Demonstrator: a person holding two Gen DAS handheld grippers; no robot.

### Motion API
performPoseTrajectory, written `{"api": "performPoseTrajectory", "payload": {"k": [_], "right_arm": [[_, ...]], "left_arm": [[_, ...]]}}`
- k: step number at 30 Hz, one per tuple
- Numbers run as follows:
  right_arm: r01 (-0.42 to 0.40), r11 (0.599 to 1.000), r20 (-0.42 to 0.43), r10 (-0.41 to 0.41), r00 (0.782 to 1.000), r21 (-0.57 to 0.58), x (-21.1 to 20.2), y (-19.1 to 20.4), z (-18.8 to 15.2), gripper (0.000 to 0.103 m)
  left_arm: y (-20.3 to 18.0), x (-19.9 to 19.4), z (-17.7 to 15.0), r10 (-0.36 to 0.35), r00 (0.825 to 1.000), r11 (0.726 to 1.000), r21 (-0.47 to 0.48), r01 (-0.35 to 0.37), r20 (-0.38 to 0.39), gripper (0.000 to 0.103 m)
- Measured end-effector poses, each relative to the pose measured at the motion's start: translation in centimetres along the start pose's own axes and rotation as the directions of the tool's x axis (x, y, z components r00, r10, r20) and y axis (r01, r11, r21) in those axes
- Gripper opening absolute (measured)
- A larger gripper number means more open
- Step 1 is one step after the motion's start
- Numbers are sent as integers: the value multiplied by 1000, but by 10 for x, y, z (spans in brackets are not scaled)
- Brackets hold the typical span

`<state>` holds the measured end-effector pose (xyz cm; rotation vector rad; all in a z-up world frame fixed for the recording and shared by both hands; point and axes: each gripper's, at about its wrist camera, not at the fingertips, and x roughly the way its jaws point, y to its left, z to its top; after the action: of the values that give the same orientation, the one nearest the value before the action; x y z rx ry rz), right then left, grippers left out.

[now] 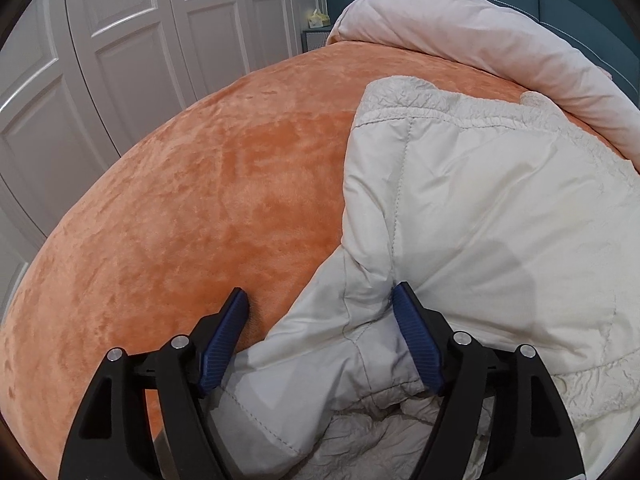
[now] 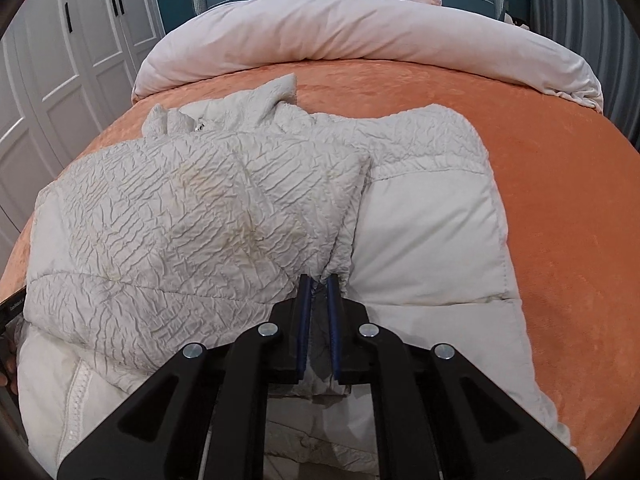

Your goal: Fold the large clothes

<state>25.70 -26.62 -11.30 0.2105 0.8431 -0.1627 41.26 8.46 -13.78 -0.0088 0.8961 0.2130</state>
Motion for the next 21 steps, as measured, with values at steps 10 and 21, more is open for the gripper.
{"api": "performPoseTrajectory", "payload": {"k": [10,21], "right_arm": [[-85,996,-22,86,996,27,-98,-16,-1,48],[-79,955,-197,139,970,287,-279,-128,-205,70]], "left_arm": [[62,-69,2,-202,973,977,-98,192,-110,78],[186,-183,-164,-381,887,910,-276,309,-262,86]]}}
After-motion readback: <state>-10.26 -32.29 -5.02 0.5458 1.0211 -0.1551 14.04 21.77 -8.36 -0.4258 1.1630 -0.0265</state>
